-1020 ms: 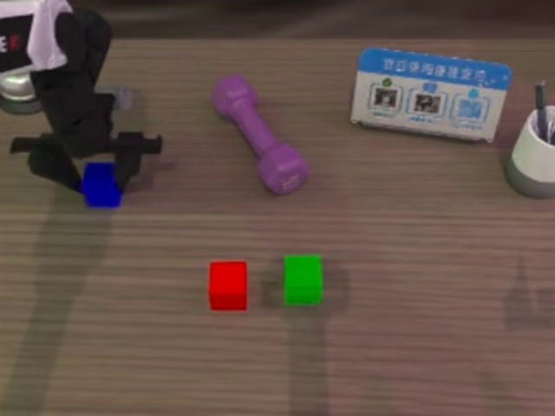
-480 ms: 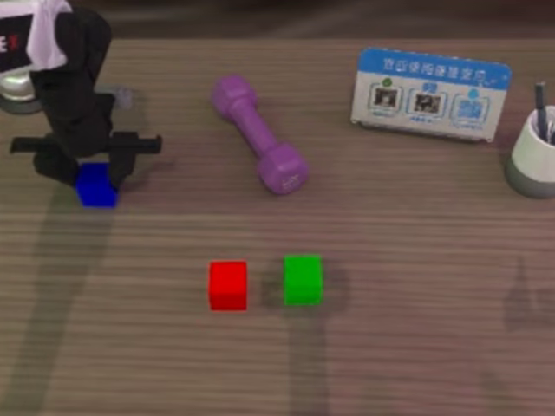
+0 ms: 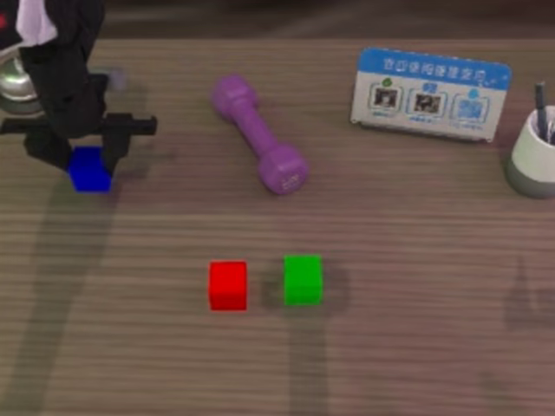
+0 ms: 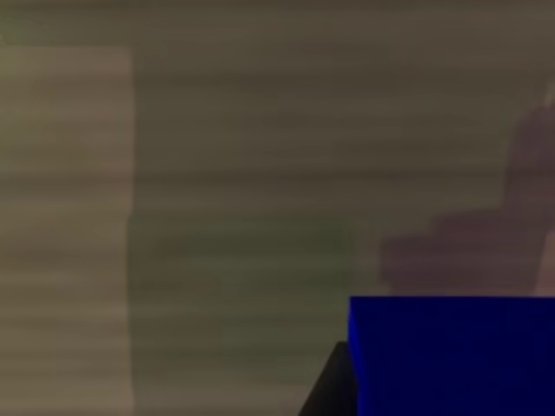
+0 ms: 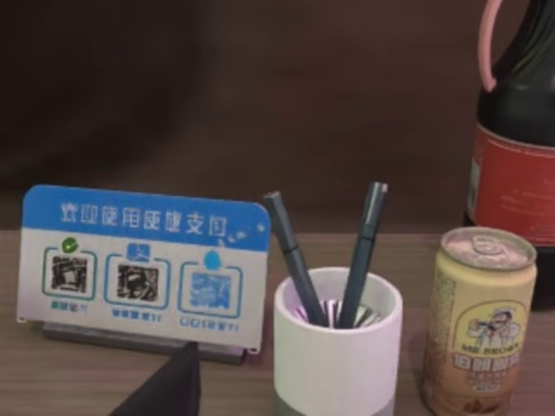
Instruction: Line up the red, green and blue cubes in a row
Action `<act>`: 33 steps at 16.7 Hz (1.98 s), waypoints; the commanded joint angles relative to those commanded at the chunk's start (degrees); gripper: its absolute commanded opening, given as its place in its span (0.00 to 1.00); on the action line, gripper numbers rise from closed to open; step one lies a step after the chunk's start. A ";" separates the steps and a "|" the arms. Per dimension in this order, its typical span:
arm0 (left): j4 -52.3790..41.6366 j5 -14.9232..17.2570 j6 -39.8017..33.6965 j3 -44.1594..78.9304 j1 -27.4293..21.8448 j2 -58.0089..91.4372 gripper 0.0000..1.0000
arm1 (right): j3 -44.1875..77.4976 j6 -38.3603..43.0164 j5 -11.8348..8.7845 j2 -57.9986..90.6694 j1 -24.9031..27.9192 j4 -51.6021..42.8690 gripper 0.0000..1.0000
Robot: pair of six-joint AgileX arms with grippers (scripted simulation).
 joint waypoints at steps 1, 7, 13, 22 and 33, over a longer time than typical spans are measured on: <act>-2.39 -0.03 -0.04 1.47 0.19 -0.55 0.00 | 0.00 0.00 0.00 0.00 0.00 0.00 1.00; -6.68 -0.12 -0.13 4.75 0.66 -2.18 0.00 | 0.00 0.00 0.00 0.00 0.00 0.00 1.00; -9.55 -0.31 -6.40 10.25 -6.10 1.01 0.00 | 0.00 0.00 0.00 0.00 0.00 0.00 1.00; -21.80 -1.07 -40.26 31.25 -38.61 11.14 0.00 | 0.00 0.00 0.00 0.00 0.00 0.00 1.00; -21.33 -1.38 -46.02 32.92 -44.42 11.66 0.00 | 0.00 0.00 0.00 0.00 0.00 0.00 1.00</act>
